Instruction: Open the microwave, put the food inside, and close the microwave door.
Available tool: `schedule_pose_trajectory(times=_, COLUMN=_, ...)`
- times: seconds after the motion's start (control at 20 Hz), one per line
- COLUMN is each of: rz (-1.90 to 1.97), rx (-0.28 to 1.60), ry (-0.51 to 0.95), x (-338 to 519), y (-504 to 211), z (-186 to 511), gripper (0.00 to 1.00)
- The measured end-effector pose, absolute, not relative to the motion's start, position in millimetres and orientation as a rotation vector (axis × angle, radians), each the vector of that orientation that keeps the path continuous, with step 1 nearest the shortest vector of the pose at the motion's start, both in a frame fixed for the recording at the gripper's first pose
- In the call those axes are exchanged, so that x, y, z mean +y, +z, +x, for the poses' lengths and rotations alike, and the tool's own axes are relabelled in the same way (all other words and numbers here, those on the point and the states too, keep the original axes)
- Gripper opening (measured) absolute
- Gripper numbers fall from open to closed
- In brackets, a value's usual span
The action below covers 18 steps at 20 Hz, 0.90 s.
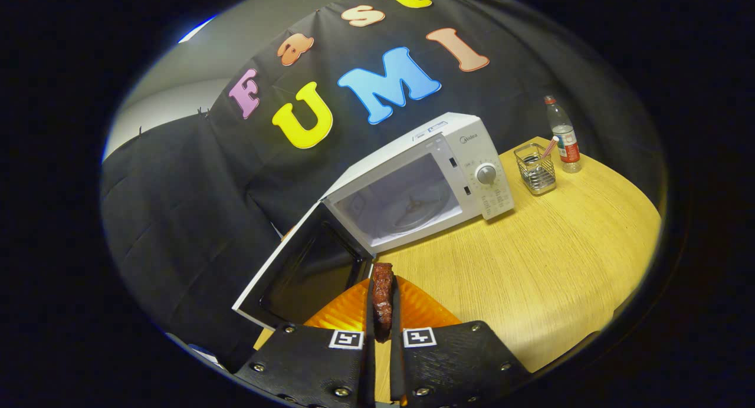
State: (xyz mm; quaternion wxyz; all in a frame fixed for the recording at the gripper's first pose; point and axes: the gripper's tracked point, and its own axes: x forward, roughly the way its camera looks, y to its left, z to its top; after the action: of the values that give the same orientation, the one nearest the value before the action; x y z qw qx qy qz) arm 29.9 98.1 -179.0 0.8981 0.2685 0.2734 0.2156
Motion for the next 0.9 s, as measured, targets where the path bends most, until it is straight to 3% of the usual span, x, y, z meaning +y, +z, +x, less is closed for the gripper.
schedule_pose_trajectory(times=0.9, rz=0.674, rx=0.4, ry=0.377, x=173, y=-197, z=171, gripper=0.1)
